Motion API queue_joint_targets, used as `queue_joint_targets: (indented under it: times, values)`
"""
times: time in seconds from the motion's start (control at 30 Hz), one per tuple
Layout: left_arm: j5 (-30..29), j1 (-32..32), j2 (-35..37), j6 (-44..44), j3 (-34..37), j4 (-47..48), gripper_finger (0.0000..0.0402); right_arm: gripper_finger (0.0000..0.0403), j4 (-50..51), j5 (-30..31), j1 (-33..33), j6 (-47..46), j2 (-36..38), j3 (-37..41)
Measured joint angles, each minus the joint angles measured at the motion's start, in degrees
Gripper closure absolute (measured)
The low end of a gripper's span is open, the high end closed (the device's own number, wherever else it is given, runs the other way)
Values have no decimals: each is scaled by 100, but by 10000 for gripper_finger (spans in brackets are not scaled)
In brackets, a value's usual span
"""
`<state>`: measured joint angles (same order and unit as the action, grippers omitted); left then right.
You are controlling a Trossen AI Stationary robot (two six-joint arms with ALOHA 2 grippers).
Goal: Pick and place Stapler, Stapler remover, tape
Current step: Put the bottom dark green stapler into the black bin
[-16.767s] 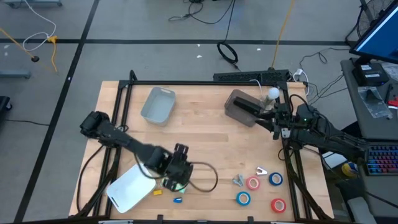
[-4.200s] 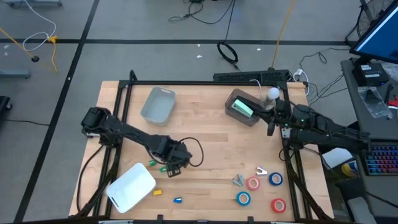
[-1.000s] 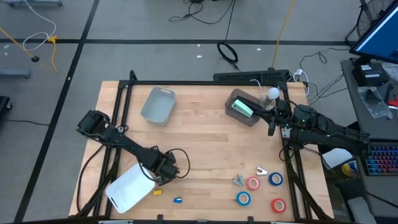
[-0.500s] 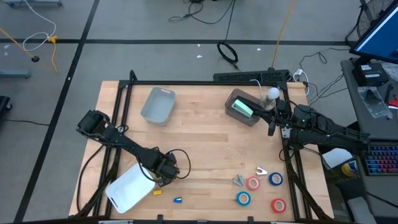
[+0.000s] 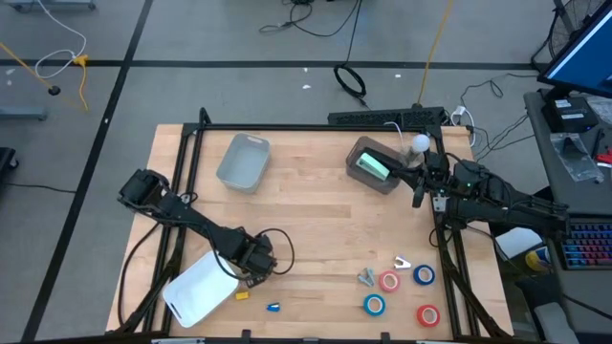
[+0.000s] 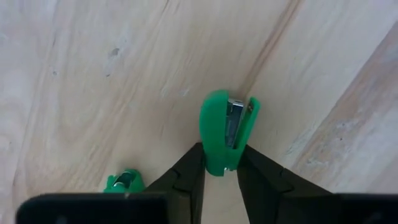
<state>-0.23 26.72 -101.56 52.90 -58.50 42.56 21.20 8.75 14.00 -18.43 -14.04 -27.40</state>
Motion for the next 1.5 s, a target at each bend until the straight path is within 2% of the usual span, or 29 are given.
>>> queue_joint_targets:
  times: [0.13, 0.5, 0.6, 0.8, 0.9, 1.07, 1.3, 1.4, 1.5]
  values:
    - [39, -62, 0, -156, -20, -234, 353, 402, 3, -4, 0, -40, -1, 0]
    - [216, -257, 39, -173, -26, -476, 349, 402, -40, -49, 0, -67, -2, 0]
    - [191, -417, 225, -220, -24, -762, 349, 402, -281, -554, 2, -75, -63, 0]
    - [-341, -921, 933, -324, -27, -1372, 348, 398, -847, -1782, -2, -42, -481, 4]
    - [-619, -1185, 1279, -348, -27, -1796, 347, 389, -1380, -2251, -28, -20, -890, 4]
    - [-897, -1544, 1590, -585, -27, -2838, 346, 361, -3034, -2691, -378, 194, -2041, 7]
    - [-1180, -1783, 1626, -890, -31, -4041, 345, 301, -5249, -2665, -912, 372, -3919, 7]
    - [-1349, -1783, 1622, -1041, -31, -4335, 344, 272, -5844, -2371, -975, 360, -4523, 13]
    - [-1454, -1781, 1622, -1178, -31, -4607, 344, 247, -6625, -2346, -973, 306, -4961, -10]
